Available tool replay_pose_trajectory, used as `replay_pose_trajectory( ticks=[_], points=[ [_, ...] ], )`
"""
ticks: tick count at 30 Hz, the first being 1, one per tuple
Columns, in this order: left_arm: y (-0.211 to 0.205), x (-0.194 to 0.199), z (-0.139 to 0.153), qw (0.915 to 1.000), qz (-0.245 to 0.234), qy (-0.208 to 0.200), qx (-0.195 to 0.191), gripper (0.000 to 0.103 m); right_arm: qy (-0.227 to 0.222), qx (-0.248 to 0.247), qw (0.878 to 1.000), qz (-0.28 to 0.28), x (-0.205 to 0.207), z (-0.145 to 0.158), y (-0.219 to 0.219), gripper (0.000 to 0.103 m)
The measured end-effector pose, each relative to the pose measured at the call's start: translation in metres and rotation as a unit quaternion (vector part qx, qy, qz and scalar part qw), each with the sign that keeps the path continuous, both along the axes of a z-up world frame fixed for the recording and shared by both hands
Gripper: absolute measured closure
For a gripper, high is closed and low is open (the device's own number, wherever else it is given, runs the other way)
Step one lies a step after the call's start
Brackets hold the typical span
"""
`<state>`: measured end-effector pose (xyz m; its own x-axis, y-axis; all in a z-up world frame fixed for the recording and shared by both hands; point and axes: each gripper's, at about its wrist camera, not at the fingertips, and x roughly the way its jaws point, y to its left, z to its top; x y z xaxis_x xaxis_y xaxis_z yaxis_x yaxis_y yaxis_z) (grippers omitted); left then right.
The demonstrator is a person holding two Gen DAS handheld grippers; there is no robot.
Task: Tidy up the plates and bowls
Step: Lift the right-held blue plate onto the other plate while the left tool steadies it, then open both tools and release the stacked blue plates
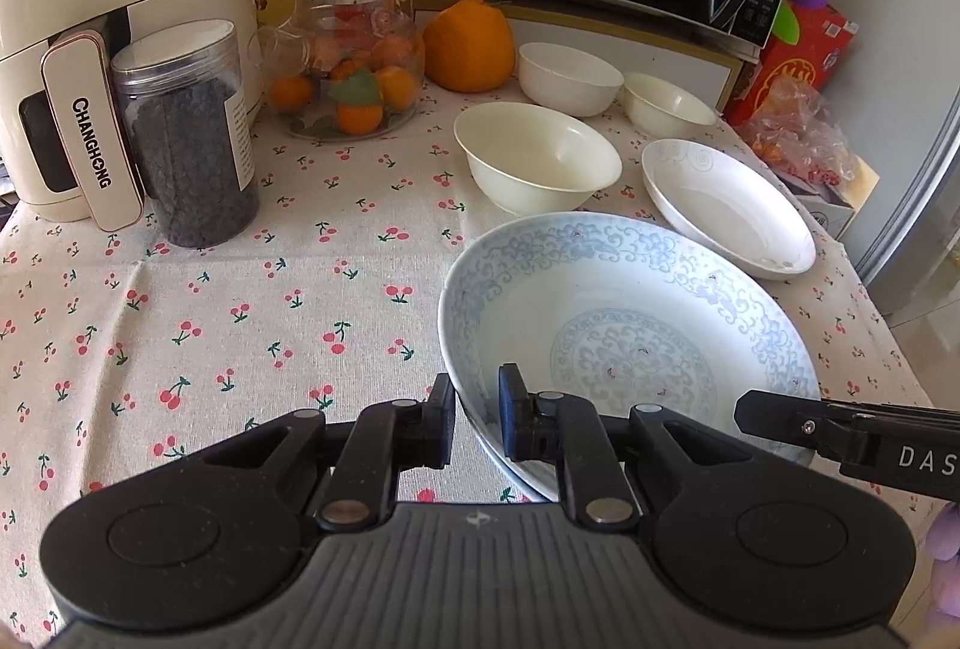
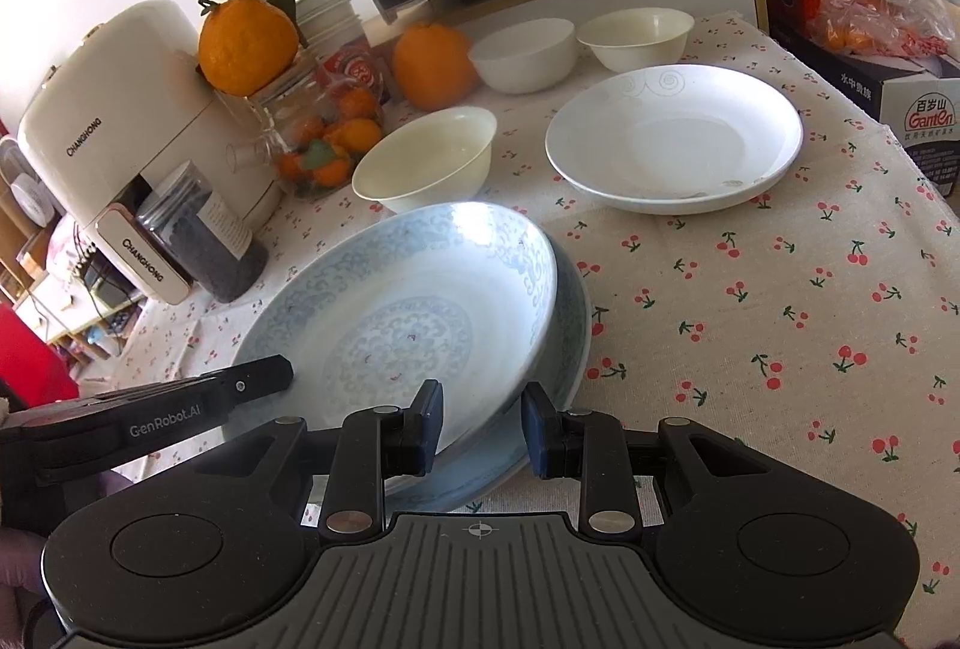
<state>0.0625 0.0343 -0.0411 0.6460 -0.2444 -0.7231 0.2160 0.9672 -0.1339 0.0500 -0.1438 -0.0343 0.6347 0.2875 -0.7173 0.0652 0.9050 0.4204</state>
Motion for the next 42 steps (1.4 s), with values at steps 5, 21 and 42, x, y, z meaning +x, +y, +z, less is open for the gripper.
replay_pose_trajectory(
  ticks=[5,21,42],
  points=[
    [-0.005,-0.001,0.0,0.9999,0.001,-0.002,0.014,0.089,0.003,-0.017,1.0,0.005,0.001,0.003,0.004,0.075],
    [-0.023,-0.007,0.0,0.9963,-0.007,-0.013,0.085,0.09,0.014,-0.079,0.997,0.021,-0.001,0.013,0.014,0.072],
    [-0.017,-0.002,0.005,0.9986,0.015,0.01,0.05,0.069,0.023,-0.083,0.996,0.02,0.003,0.015,0.006,0.044]
  ],
)
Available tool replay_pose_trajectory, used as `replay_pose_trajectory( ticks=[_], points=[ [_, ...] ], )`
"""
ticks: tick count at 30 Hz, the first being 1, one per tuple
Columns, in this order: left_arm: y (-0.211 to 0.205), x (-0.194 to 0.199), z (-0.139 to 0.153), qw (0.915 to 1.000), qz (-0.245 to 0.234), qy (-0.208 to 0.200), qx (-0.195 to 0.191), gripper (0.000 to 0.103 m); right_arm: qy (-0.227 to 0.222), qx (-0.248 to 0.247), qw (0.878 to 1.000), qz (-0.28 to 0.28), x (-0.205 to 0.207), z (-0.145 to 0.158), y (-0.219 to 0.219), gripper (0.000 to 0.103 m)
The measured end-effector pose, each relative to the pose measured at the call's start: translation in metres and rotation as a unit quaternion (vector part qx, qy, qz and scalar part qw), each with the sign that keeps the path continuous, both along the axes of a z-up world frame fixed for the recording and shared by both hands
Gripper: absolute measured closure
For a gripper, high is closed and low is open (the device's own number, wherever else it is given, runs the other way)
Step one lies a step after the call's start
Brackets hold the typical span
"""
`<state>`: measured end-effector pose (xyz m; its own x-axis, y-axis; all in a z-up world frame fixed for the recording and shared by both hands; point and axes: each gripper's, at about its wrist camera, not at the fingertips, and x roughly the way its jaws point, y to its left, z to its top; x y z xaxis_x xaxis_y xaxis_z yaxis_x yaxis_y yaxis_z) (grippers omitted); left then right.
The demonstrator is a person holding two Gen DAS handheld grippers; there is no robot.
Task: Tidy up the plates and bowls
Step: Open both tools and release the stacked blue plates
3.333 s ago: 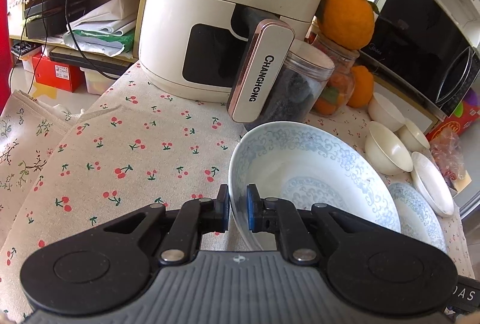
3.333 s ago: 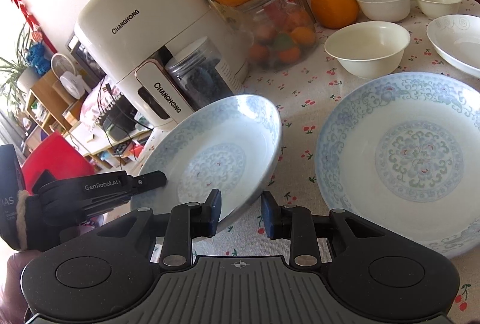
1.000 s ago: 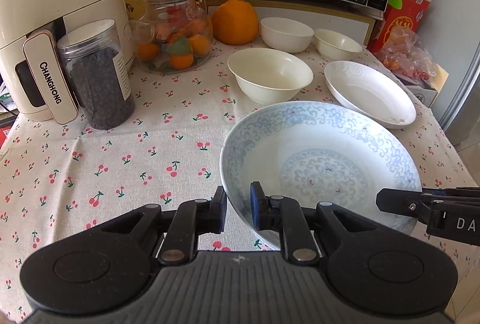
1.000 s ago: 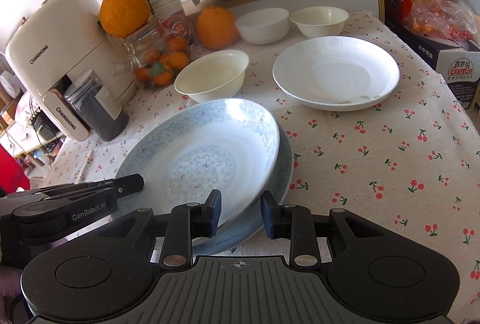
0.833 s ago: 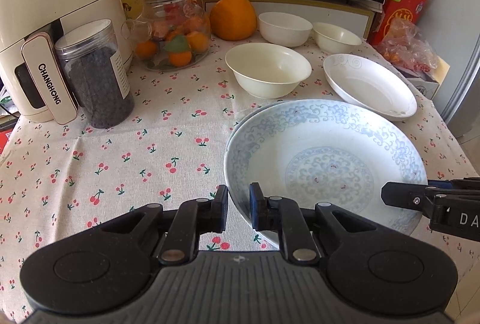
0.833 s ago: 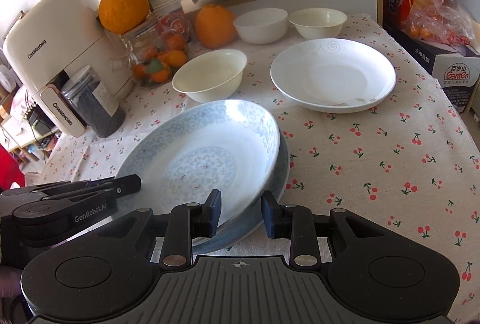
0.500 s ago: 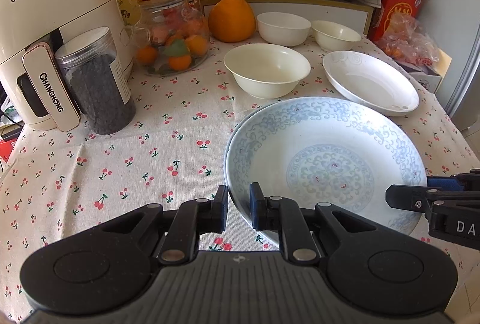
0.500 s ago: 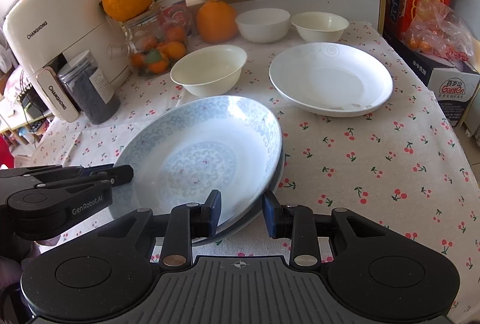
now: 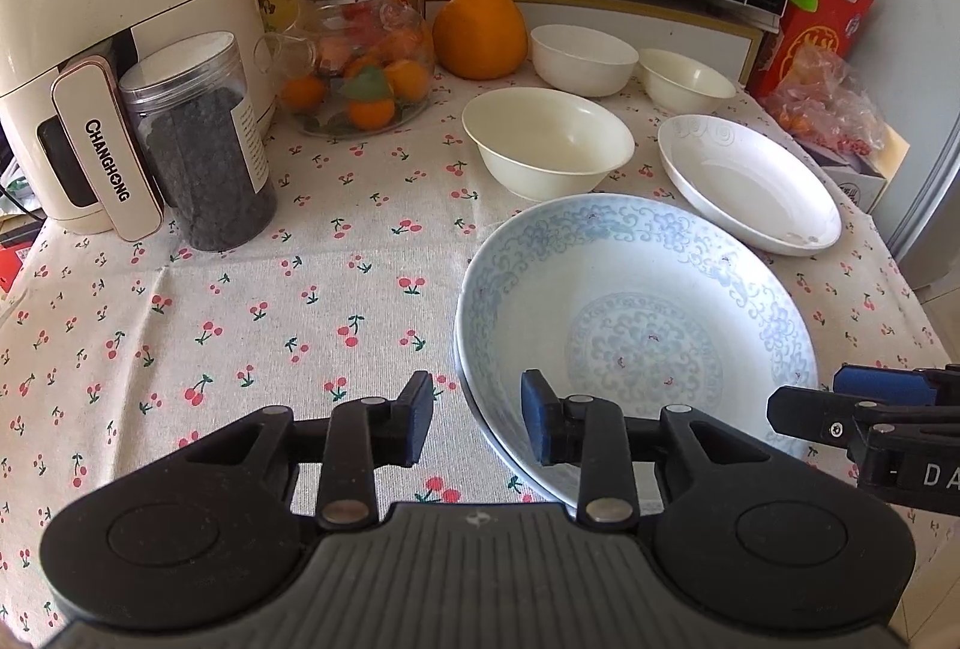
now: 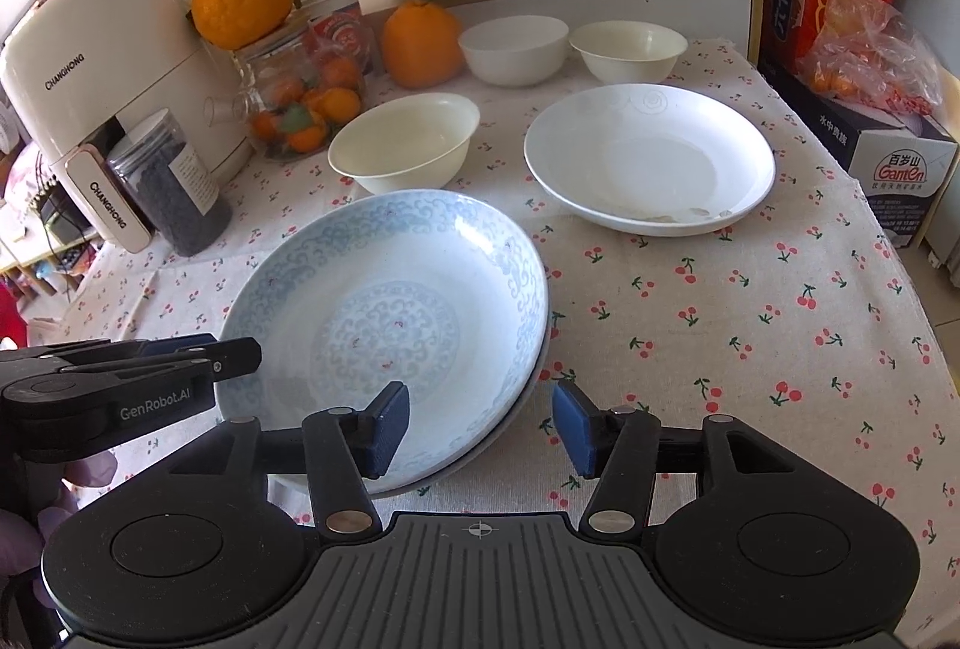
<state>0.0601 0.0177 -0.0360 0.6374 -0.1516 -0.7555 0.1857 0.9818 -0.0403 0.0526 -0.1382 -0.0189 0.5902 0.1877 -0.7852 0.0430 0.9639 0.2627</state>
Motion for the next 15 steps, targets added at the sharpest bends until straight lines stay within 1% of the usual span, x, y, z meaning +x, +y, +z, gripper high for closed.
replay_pose_trajectory(
  ticks=[1,3,5,6,7,9,10,11,14,15],
  points=[
    [0.0,0.0,0.001,1.0,0.0,0.0,-0.001,0.066,0.0,0.002,1.0,-0.002,0.0,0.0,-0.001,0.043],
    [0.0,0.001,0.002,1.0,0.001,0.003,-0.004,0.054,-0.001,0.007,1.0,-0.005,0.001,0.001,-0.004,0.037],
    [0.0,0.001,0.003,1.0,-0.001,0.005,-0.006,0.048,-0.002,0.017,1.0,-0.012,0.001,0.002,-0.008,0.032],
    [0.0,0.002,0.004,1.0,-0.001,0.005,-0.007,0.042,-0.003,0.021,1.0,-0.015,0.002,0.002,-0.011,0.032],
    [0.0,0.002,0.005,1.0,-0.001,0.005,-0.007,0.038,-0.003,0.024,1.0,-0.017,0.002,0.002,-0.013,0.031],
    [-0.001,0.003,0.007,1.0,0.0,0.004,-0.007,0.025,-0.004,0.027,0.999,-0.023,0.003,0.002,-0.018,0.024],
    [-0.001,0.003,0.008,1.0,0.0,0.005,-0.007,0.021,-0.006,0.031,0.999,-0.025,0.003,0.002,-0.021,0.022],
    [-0.002,0.004,0.008,1.0,-0.001,0.006,-0.008,0.015,-0.009,0.033,0.999,-0.028,0.003,0.003,-0.023,0.019],
    [-0.006,0.004,0.012,1.0,-0.005,0.002,-0.008,0.008,-0.016,0.036,0.999,-0.034,0.003,0.005,-0.029,0.018],
    [-0.008,0.004,0.014,1.0,-0.008,0.0,-0.005,0.006,-0.018,0.035,0.999,-0.037,0.003,0.005,-0.031,0.014]
  ],
)
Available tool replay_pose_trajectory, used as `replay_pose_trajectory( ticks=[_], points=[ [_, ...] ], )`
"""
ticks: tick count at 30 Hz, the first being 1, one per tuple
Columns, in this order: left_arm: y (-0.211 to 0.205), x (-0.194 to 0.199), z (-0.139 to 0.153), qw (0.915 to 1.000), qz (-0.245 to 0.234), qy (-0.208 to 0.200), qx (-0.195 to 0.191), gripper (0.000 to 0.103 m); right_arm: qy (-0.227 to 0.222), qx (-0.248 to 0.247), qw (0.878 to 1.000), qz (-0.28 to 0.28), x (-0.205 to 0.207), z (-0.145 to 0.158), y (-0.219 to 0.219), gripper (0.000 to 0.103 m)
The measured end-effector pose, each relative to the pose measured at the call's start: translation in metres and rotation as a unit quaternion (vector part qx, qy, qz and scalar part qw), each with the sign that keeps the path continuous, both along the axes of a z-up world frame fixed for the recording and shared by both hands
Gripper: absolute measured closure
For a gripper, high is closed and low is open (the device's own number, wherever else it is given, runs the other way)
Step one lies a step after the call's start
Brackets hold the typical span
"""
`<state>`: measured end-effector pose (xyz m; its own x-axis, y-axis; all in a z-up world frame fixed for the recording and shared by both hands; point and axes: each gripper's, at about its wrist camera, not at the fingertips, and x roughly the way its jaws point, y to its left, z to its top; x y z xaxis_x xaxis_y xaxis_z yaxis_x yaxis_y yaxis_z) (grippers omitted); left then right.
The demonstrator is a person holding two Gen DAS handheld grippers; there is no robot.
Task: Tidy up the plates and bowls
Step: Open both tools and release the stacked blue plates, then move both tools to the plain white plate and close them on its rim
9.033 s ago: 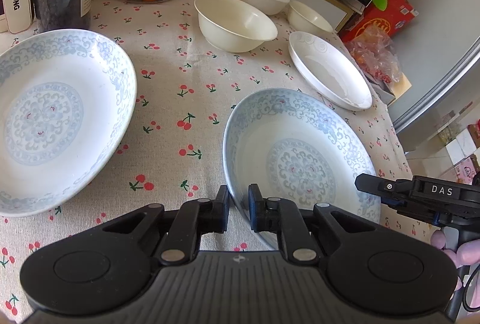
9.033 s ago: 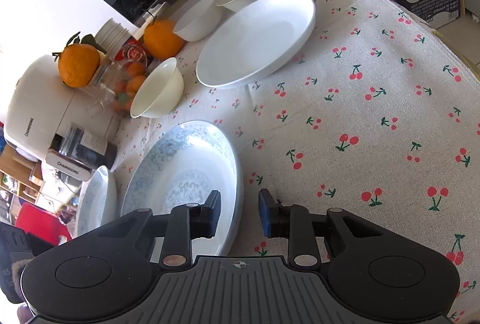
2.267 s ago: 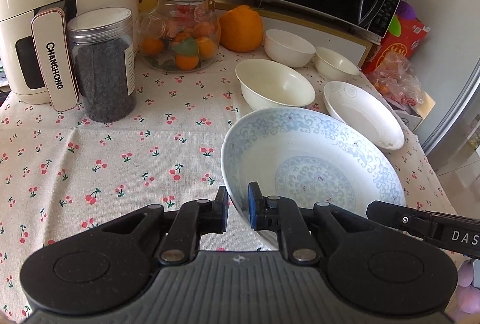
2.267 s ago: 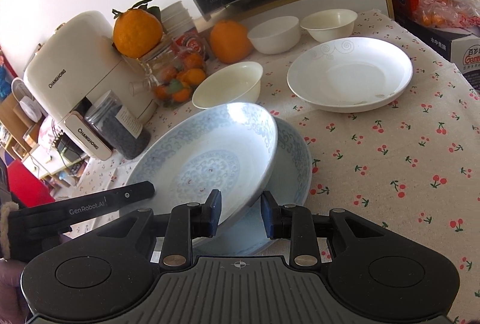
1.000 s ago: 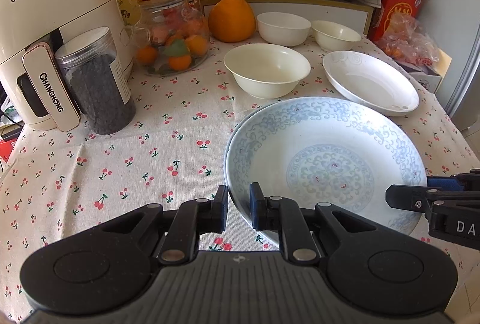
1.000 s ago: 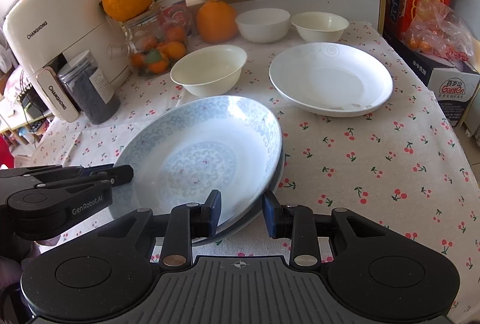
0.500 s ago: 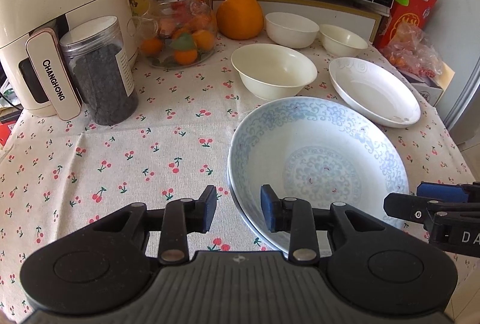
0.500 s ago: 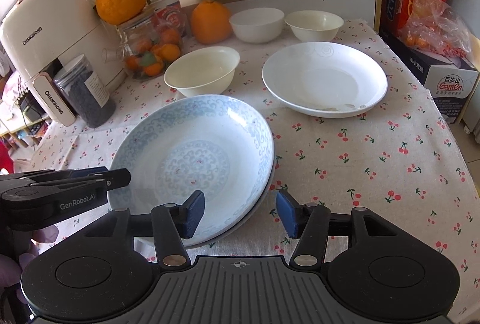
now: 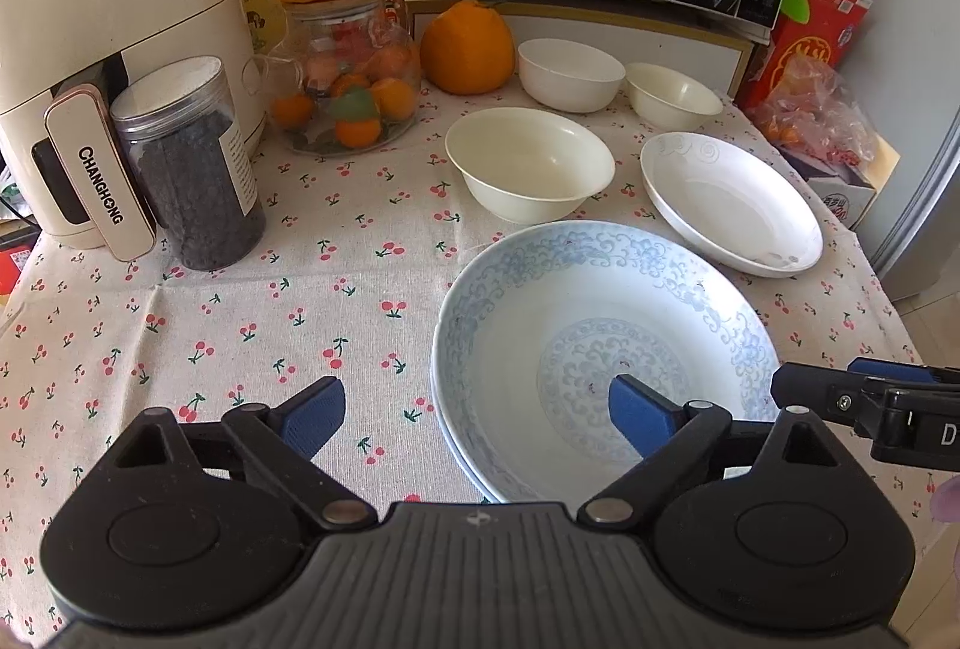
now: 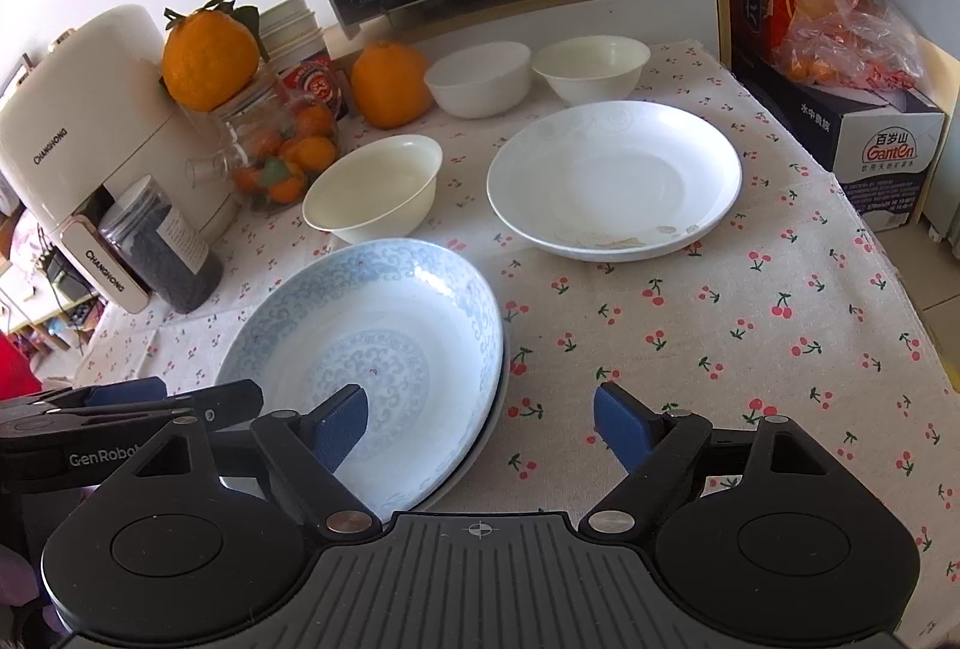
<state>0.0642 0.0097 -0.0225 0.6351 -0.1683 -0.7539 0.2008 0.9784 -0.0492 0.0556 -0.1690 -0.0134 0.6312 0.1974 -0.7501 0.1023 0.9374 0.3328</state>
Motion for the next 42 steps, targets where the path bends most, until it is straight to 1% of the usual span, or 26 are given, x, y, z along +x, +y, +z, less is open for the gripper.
replay_pose_trajectory(
  ticks=[2,6,9,12,15,18,22,24,25,29,30,31,33,36,39,40,42],
  points=[
    [-0.005,0.0,0.002,1.0,-0.005,-0.004,0.007,0.004,-0.006,-0.004,1.0,-0.008,-0.001,0.002,-0.004,0.01],
    [-0.016,0.002,0.006,0.9995,-0.017,-0.013,0.023,0.001,-0.004,-0.013,1.0,-0.021,0.002,0.01,-0.015,0.01],
    [-0.025,0.007,0.011,0.9991,-0.027,-0.015,0.03,0.001,-0.006,-0.018,0.999,-0.041,0.007,0.019,-0.027,0.009],
    [-0.033,0.013,0.016,0.9988,-0.035,-0.017,0.03,0.001,-0.016,-0.016,0.998,-0.064,0.013,0.029,-0.042,0.007],
    [-0.043,0.022,0.024,0.999,-0.034,-0.021,0.02,0.001,-0.029,-0.014,0.996,-0.08,0.019,0.036,-0.055,0.006],
    [-0.053,0.032,0.03,0.999,-0.038,-0.024,0.005,0.001,-0.038,-0.01,0.995,-0.095,0.025,0.036,-0.068,0.006],
    [-0.064,0.048,0.03,0.9987,-0.038,-0.033,-0.009,0.001,-0.049,0.006,0.991,-0.121,0.031,0.026,-0.087,0.006],
    [-0.067,0.058,0.028,0.9985,-0.036,-0.034,-0.025,0.001,-0.045,0.021,0.989,-0.136,0.036,0.017,-0.099,0.006],
    [-0.07,0.063,0.027,0.9981,-0.036,-0.032,-0.038,0.001,-0.041,0.029,0.988,-0.143,0.039,0.014,-0.104,0.006],
    [-0.078,0.079,0.021,0.9939,-0.052,-0.02,-0.096,0.007,-0.044,0.065,0.982,-0.173,0.046,-0.001,-0.128,0.006],
    [-0.081,0.083,0.019,0.9929,-0.055,-0.017,-0.103,0.009,-0.044,0.074,0.981,-0.176,0.048,-0.005,-0.134,0.006],
    [-0.084,0.086,0.015,0.9922,-0.058,-0.011,-0.11,0.014,-0.044,0.079,0.98,-0.179,0.05,-0.009,-0.137,0.006],
    [-0.091,0.094,0.008,0.9915,-0.061,0.003,-0.116,0.024,-0.044,0.096,0.976,-0.19,0.053,-0.018,-0.144,0.006],
    [-0.099,0.103,-0.001,0.9915,-0.06,0.016,-0.114,0.032,-0.046,0.12,0.972,-0.198,0.059,-0.028,-0.151,0.006],
    [-0.103,0.109,-0.007,0.9914,-0.057,0.021,-0.116,0.042,-0.051,0.134,0.97,-0.195,0.067,-0.036,-0.152,0.006],
    [-0.104,0.11,-0.008,0.9915,-0.055,0.023,-0.116,0.043,-0.052,0.137,0.97,-0.193,0.069,-0.038,-0.152,0.006],
    [-0.106,0.114,-0.011,0.9918,-0.05,0.026,-0.115,0.052,-0.053,0.149,0.969,-0.191,0.074,-0.043,-0.151,0.006]
  ],
)
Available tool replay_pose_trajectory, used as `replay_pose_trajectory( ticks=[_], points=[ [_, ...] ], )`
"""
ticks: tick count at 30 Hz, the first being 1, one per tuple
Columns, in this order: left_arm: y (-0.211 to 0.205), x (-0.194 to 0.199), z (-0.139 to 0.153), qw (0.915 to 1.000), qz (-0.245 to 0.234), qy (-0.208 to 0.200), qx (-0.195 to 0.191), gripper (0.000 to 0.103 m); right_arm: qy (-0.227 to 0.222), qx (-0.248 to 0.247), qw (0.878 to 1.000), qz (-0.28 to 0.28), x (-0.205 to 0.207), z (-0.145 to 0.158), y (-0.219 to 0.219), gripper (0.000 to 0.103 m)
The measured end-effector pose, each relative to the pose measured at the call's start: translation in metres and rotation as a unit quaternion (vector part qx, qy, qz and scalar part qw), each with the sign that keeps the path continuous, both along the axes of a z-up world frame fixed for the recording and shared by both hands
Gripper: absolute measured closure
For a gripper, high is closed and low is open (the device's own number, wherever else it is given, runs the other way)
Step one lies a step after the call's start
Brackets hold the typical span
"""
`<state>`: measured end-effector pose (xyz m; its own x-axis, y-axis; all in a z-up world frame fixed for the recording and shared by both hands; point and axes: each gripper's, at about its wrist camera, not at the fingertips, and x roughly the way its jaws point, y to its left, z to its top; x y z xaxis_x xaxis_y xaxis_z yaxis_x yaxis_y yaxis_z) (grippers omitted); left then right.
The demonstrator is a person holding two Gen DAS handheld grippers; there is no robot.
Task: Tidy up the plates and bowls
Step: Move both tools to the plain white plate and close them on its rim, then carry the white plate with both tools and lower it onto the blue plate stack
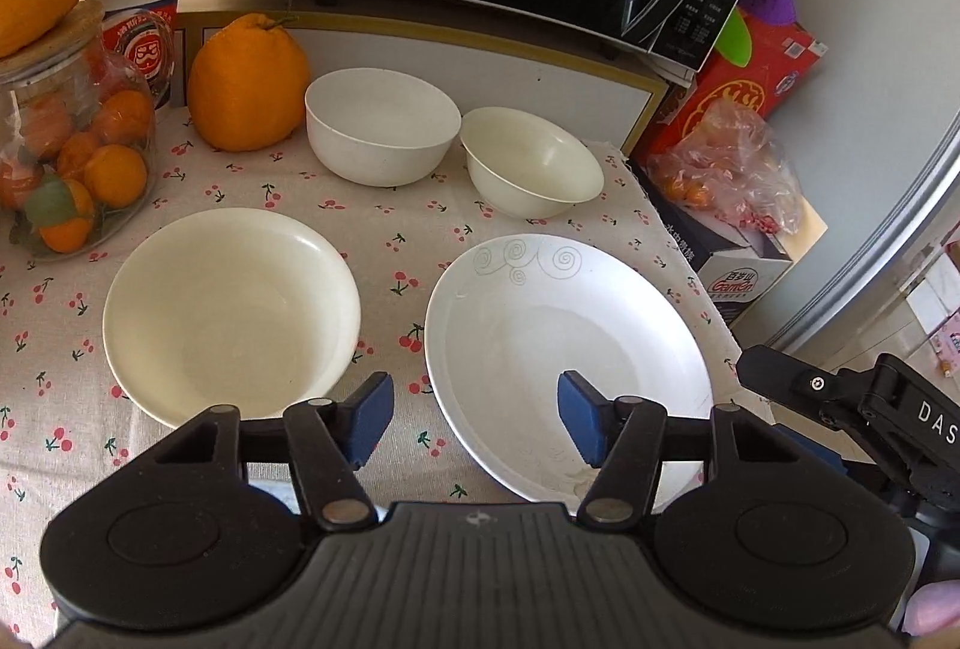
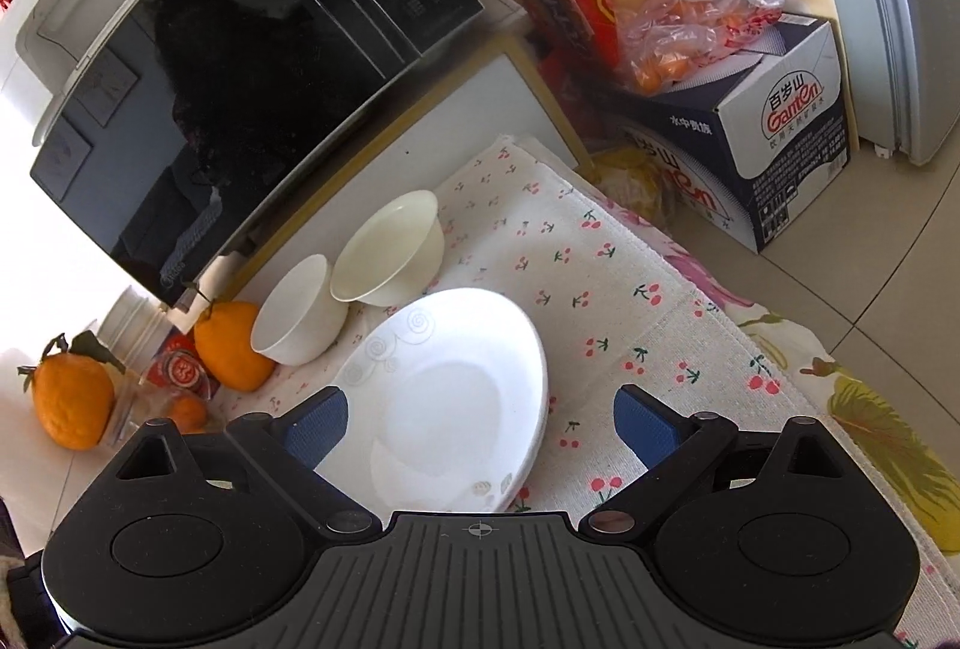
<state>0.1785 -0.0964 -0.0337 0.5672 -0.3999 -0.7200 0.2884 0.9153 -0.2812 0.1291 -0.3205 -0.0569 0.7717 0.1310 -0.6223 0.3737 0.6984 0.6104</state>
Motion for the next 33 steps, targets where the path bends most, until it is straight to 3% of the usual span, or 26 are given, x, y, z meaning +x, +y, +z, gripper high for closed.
replay_pose_trajectory(
  ticks=[7,10,15,25,29,33],
  points=[
    [-0.003,0.011,-0.011,0.9998,0.012,0.015,-0.002,0.065,0.005,0.015,1.0,-0.002,0.013,-0.016,0.002,0.011],
    [-0.004,0.015,-0.014,0.9997,0.015,0.018,-0.002,0.07,0.012,0.023,1.0,-0.005,0.017,-0.022,0.001,0.022],
    [-0.009,0.019,-0.02,0.9996,0.017,0.021,0.002,0.076,0.024,0.033,0.999,-0.016,0.02,-0.033,-0.004,0.051],
    [-0.009,0.025,-0.029,0.999,0.029,0.035,-0.001,0.085,0.034,0.028,0.999,-0.02,0.021,-0.041,-0.008,0.068],
    [-0.009,0.024,-0.029,0.9991,0.029,0.03,0.007,0.089,0.034,0.038,0.999,-0.011,0.023,-0.043,-0.008,0.082],
    [-0.008,0.023,-0.029,0.9991,0.028,0.028,0.014,0.093,0.038,0.045,0.998,-0.016,0.022,-0.042,-0.009,0.086]
  ],
)
